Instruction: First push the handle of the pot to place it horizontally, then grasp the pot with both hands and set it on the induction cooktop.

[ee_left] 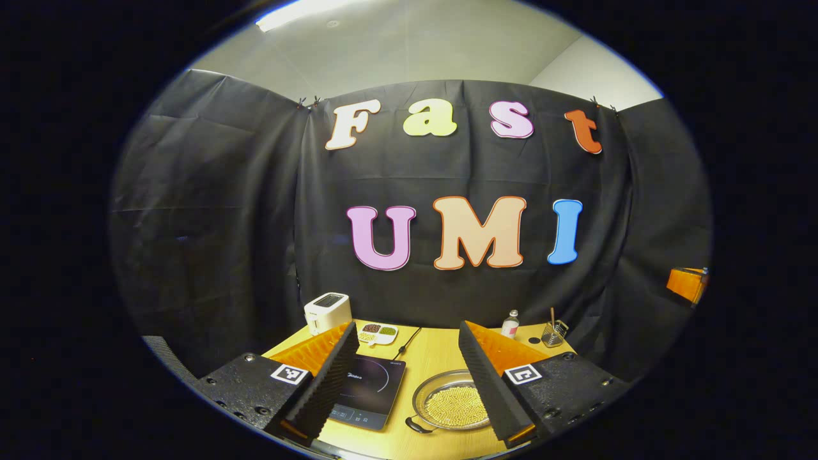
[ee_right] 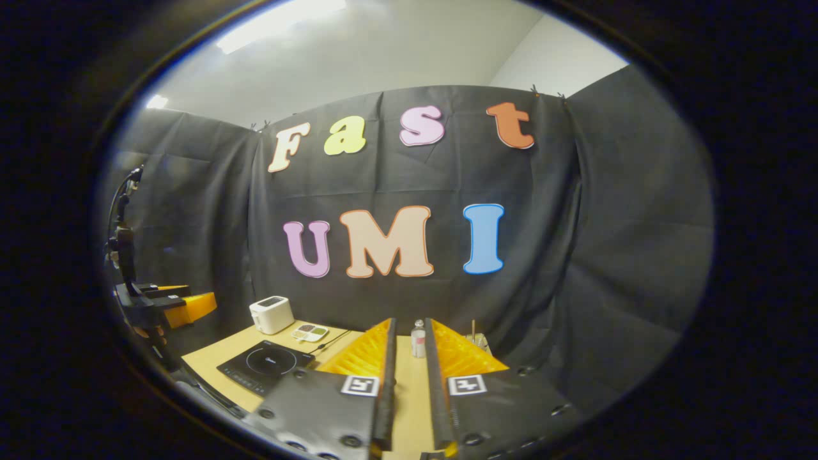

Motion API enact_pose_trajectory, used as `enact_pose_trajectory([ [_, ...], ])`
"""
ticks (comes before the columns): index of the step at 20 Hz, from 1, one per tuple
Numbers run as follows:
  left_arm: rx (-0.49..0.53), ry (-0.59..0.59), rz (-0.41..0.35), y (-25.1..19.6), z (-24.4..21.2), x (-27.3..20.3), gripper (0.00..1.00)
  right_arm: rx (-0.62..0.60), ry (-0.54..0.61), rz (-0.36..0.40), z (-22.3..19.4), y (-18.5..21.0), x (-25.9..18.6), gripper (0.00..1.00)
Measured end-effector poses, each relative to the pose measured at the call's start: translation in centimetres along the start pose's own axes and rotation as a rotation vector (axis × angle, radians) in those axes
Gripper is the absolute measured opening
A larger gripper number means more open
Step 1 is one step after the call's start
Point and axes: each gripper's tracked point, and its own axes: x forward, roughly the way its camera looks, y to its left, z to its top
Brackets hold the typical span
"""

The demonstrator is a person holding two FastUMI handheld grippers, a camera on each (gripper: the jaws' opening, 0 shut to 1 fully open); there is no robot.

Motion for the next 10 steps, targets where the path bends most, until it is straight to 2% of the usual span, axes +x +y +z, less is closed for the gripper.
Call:
enact_pose_trajectory([
  [2,-0.001,0.004,0.007,-0.1,-0.3,0.0,0.96,-0.004,0.019,0.01,-0.8,-0.1,0.3,0.1],
  [10,-0.002,0.015,0.045,1.4,-1.0,1.1,0.96,-0.014,0.152,0.084,-5.6,2.7,2.6,0.09],
])
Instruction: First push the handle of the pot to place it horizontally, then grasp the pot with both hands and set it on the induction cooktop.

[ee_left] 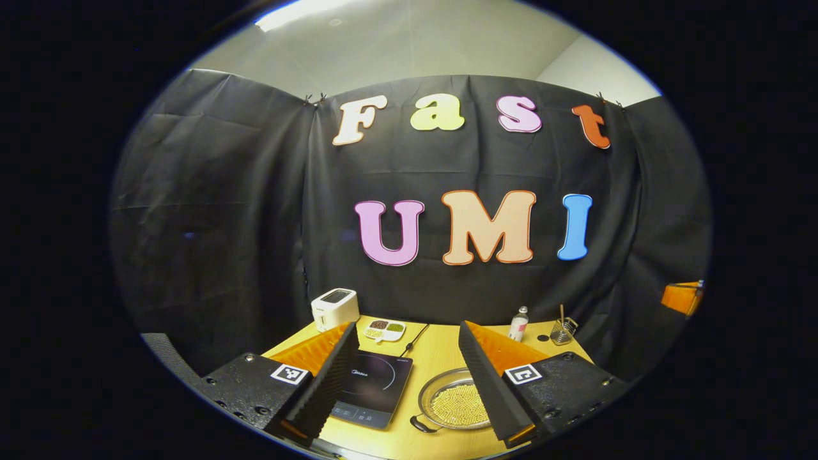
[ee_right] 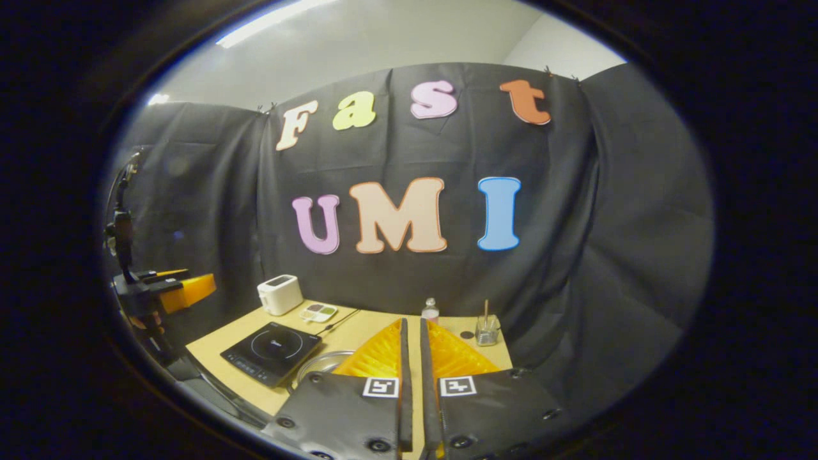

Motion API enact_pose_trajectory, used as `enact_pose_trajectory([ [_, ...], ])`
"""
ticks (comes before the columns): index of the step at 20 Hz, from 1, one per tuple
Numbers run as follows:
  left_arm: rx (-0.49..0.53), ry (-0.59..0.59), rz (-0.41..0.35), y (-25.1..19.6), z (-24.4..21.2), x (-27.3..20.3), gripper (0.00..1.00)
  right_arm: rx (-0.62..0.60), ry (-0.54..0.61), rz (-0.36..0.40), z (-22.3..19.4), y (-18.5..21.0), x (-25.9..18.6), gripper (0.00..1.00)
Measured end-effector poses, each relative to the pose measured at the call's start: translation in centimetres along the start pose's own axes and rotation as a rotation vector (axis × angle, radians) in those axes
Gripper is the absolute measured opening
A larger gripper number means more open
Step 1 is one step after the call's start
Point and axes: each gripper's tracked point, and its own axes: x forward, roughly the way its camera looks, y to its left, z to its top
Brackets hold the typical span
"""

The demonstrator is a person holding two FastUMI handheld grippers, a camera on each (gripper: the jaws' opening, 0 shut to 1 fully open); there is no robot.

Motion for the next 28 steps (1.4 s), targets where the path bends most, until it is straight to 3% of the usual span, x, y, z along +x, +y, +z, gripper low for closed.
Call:
enact_pose_trajectory([
  [4,0.035,-0.011,0.024,2.0,0.3,0.8,0.92,0.007,0.111,0.058,-3.7,3.1,2.1,0.09],
  [5,0.046,-0.013,0.027,2.6,0.3,1.1,0.96,0.004,0.138,0.065,-4.5,3.9,2.6,0.0],
  [6,0.052,-0.015,0.032,3.2,0.2,1.4,0.96,0.006,0.162,0.074,-5.4,4.8,3.2,0.21],
  [7,0.056,-0.013,0.034,3.9,0.2,1.8,0.93,0.012,0.188,0.085,-6.3,6.0,3.8,0.0],
  [8,0.06,-0.009,0.035,4.5,0.0,2.2,0.93,0.023,0.216,0.096,-7.2,7.1,4.3,0.0],
  [9,0.066,-0.007,0.033,5.3,-0.1,2.5,0.93,0.037,0.25,0.107,-8.3,8.3,5.0,0.09],
  [10,0.07,-0.006,0.029,5.9,-0.1,3.0,0.93,0.051,0.285,0.118,-9.4,9.5,5.4,0.0],
  [12,0.078,0.001,0.021,7.5,-0.3,4.2,0.96,0.068,0.359,0.125,-11.8,11.7,6.4,0.03],
  [14,0.085,0.006,0.009,8.7,-0.7,5.5,0.93,0.075,0.442,0.118,-14.6,13.5,6.9,0.09],
  [22,0.097,0.019,-0.053,12.8,-2.9,10.1,0.96,0.131,0.763,0.066,-25.5,19.1,6.5,0.09],
  [23,0.093,0.025,-0.064,13.2,-3.3,10.5,0.96,0.133,0.806,0.053,-26.9,19.6,6.2,0.03],
  [25,0.077,0.033,-0.083,14.1,-3.9,11.4,0.96,0.139,0.87,0.025,-28.7,20.4,5.9,0.1],
  [28,0.062,0.047,-0.105,15.6,-5.0,12.4,0.94,0.166,0.926,-0.004,-31.1,22.2,6.0,0.09],
])
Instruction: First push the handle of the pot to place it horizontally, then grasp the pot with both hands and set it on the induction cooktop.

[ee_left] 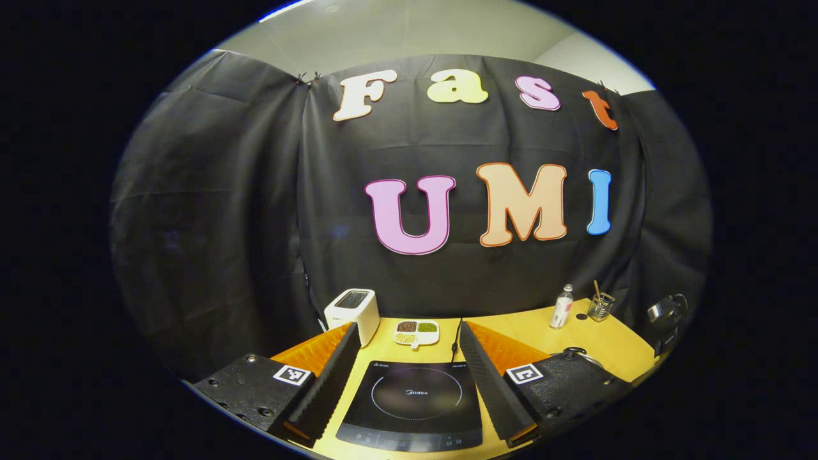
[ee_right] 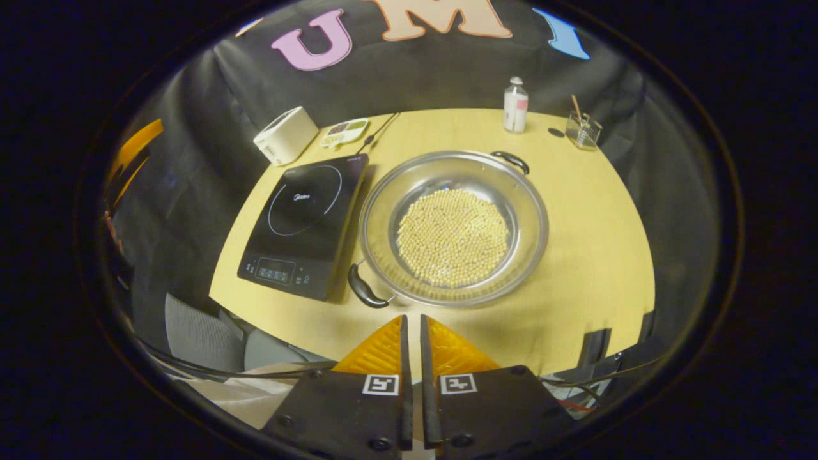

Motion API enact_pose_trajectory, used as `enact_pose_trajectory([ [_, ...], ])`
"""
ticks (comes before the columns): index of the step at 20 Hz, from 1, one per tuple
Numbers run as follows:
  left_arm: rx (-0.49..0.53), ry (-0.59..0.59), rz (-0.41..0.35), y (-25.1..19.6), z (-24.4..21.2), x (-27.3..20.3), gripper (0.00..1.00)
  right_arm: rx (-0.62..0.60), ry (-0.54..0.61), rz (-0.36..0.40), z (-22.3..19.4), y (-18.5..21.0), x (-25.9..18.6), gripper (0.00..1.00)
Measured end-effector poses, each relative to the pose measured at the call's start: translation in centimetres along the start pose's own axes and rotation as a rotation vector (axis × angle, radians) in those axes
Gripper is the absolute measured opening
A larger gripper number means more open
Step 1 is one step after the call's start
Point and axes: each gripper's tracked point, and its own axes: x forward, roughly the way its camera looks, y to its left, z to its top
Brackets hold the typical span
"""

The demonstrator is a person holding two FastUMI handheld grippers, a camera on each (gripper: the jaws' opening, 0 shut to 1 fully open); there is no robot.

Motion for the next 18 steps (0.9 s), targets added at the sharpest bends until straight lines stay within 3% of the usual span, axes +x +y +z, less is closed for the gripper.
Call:
enact_pose_trajectory([
  [8,0.026,0.047,-0.037,3.4,-2.6,1.7,0.95,0.136,0.111,-0.089,-2.4,1.1,5.9,0.09],
  [13,0.028,0.074,-0.068,4.1,-3.9,2.3,0.96,0.129,0.121,-0.195,-2.9,0.0,8.3,0.1],
  [17,0.008,0.083,-0.102,3.5,-4.7,2.9,0.95,0.128,0.104,-0.222,-2.5,0.3,9.2,0.09],
  [18,0.007,0.085,-0.109,3.4,-4.9,2.9,0.96,0.127,0.099,-0.233,-2.2,0.4,9.2,0.0],
])
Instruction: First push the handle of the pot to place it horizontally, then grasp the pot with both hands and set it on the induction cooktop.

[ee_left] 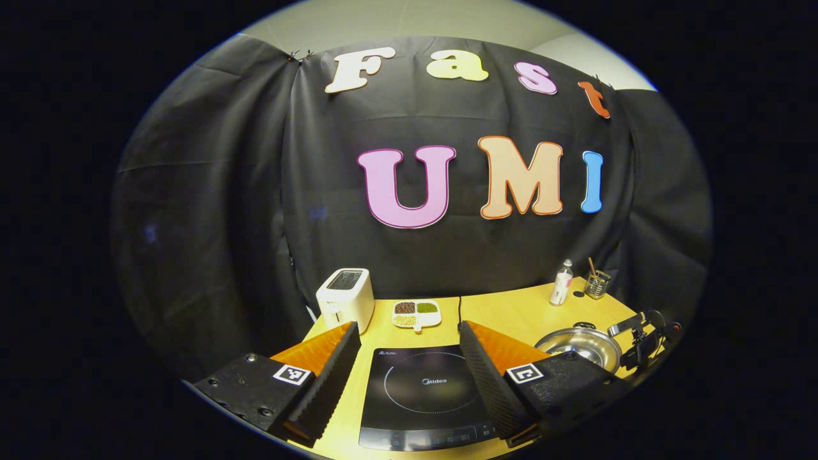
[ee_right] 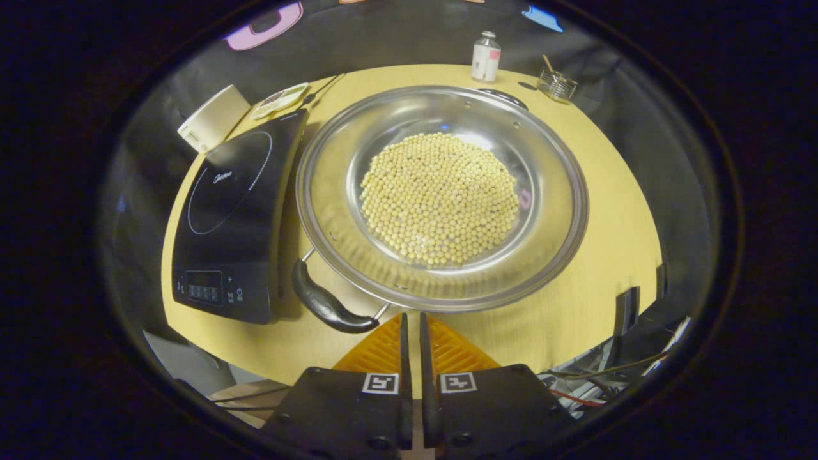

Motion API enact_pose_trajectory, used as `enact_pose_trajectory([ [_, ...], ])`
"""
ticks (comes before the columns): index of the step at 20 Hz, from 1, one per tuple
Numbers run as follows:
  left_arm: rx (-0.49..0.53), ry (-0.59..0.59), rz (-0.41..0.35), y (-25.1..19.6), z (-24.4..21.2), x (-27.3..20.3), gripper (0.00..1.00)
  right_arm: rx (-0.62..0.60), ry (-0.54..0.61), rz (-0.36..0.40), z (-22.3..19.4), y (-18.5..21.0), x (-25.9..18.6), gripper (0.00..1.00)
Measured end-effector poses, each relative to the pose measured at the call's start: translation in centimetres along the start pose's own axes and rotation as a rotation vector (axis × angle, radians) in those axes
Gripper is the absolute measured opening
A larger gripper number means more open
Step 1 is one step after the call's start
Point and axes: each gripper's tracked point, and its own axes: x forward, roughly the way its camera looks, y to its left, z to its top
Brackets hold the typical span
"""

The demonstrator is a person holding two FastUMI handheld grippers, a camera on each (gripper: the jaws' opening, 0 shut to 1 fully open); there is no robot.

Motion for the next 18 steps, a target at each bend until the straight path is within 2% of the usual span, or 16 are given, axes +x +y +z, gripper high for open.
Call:
enact_pose_trajectory([
  [1,0.0,0.0,-0.007,0.0,-0.1,0.2,0.95,0.006,-0.007,0.001,0.2,0.1,0.1,0.08],
  [6,-0.005,-0.001,-0.03,0.0,-0.5,0.9,0.95,0.121,-0.012,0.061,0.7,3.1,0.2,0.07],
  [10,-0.005,0.005,-0.04,0.3,-1.0,0.8,0.95,0.206,-0.031,0.104,3.0,5.5,0.9,0.07],
  [18,-0.042,0.058,-0.033,0.9,-3.4,1.3,0.96,0.4,-0.068,0.151,5.8,9.0,1.4,0.07],
])
